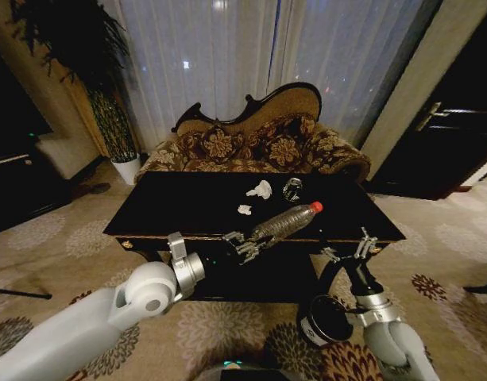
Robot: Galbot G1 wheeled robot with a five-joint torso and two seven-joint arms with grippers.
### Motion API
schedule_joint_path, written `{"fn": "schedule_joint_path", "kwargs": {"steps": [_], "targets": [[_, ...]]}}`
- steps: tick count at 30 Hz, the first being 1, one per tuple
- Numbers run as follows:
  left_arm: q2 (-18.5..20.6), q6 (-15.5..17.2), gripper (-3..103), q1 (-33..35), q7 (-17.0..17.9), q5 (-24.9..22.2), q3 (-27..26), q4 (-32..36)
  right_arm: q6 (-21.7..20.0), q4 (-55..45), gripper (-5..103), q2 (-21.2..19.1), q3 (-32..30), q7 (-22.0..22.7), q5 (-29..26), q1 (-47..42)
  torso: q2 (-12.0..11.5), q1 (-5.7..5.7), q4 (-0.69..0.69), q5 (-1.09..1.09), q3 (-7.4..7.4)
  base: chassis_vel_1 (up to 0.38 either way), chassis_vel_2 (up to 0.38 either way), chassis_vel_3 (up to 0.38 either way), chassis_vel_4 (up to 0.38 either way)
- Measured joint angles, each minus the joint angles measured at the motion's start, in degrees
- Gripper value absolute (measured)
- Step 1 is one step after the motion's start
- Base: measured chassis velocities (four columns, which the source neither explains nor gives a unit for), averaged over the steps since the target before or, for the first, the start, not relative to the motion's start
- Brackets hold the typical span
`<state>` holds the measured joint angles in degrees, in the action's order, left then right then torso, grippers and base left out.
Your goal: Move to the front of the table and place the trash on the table into the trash bin.
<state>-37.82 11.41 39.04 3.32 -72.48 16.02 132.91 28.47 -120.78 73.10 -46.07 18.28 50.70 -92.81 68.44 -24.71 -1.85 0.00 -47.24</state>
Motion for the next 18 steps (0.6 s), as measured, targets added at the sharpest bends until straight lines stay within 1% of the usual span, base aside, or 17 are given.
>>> {"fn": "schedule_joint_path", "kwargs": {"steps": [8,11,12,16,18], "targets": [[-1.8,0.11,42,-2.83,0.3,-0.12,3.35,-1.5,1.17,-1.03,100,0.85,0.51,-0.29,1.97,-0.65,0.0,0.0,0.0,0.0,0.0,0.0,0.0,0.0,0.0],[-4.2,0.34,42,-6.09,1.23,-1.25,6.16,-2.54,1.26,-1.56,100,1.46,0.87,-0.59,2.84,-0.84,0.0,0.0,0.0,0.0,0.0,0.0,0.0,0.0,0.0],[-4.2,0.34,42,-6.09,1.23,-1.25,6.16,-2.54,1.26,-1.56,100,1.46,0.87,-0.59,2.84,-0.84,0.0,0.0,0.0,0.0,0.0,0.0,0.0,0.0,0.0],[-6.56,0.5,42,-8.77,2.44,-2.39,9.0,-3.84,1.3,-1.71,100,2.0,0.97,-0.77,2.96,-1.15,0.0,0.0,-0.01,0.01,0.0,0.0,0.0,0.0,0.0],[-6.84,0.51,42,-8.94,2.59,-2.39,9.37,-3.98,1.33,-1.76,100,2.05,0.94,-0.78,2.96,-1.26,0.0,0.0,0.0,0.01,0.0,0.0,0.0,0.0,0.0]]}}
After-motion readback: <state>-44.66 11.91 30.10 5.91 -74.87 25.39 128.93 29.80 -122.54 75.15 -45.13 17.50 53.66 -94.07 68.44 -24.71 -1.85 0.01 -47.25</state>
